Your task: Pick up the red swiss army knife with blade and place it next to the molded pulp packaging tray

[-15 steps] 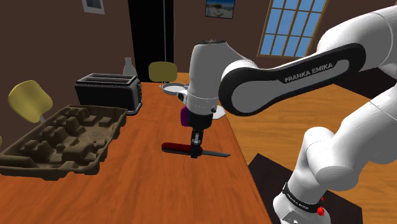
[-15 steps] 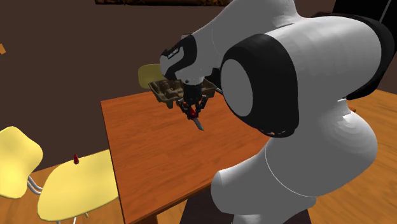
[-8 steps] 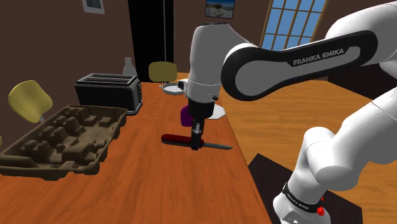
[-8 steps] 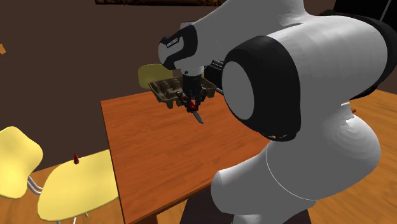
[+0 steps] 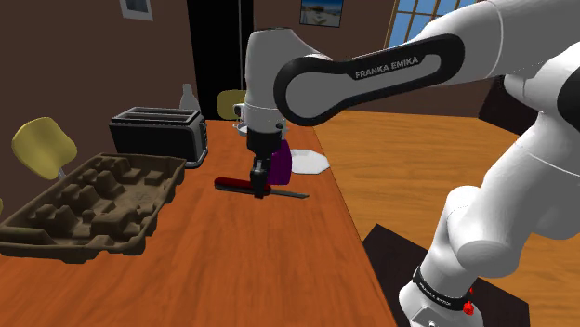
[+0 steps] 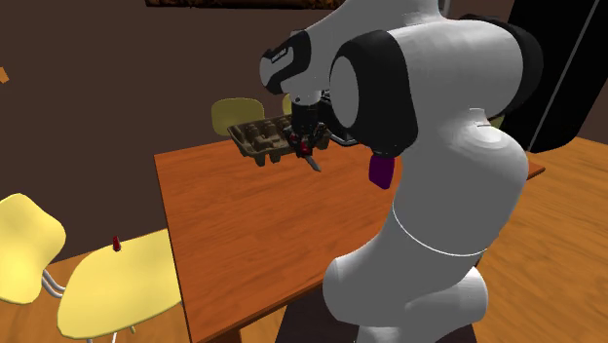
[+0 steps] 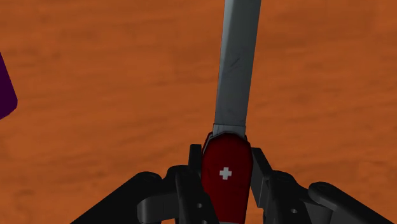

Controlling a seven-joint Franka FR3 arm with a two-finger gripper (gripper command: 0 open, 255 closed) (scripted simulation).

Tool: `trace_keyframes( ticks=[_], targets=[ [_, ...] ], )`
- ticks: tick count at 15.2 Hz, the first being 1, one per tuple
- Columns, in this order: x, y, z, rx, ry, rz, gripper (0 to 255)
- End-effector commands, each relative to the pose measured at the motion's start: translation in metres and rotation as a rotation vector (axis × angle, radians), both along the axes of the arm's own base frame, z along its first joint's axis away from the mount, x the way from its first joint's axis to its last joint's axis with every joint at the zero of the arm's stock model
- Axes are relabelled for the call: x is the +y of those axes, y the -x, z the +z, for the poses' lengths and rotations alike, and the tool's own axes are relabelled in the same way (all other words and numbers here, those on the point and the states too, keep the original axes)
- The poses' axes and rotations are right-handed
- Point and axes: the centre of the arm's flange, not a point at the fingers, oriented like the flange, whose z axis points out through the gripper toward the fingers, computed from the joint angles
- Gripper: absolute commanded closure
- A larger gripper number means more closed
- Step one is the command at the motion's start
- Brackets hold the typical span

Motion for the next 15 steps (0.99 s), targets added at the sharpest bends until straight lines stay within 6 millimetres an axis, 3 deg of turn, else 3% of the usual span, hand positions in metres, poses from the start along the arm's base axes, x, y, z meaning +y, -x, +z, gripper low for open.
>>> trace_keyframes(
  ticks=[1, 10, 15],
  targets=[
    [0.0, -0.029, 0.0, 0.0, 0.0, 0.0, 255],
    [-0.004, -0.153, 0.0, 0.0, 0.0, 0.0, 255],
    [-0.004, -0.153, -0.026, 0.0, 0.0, 0.0, 255]
  ],
)
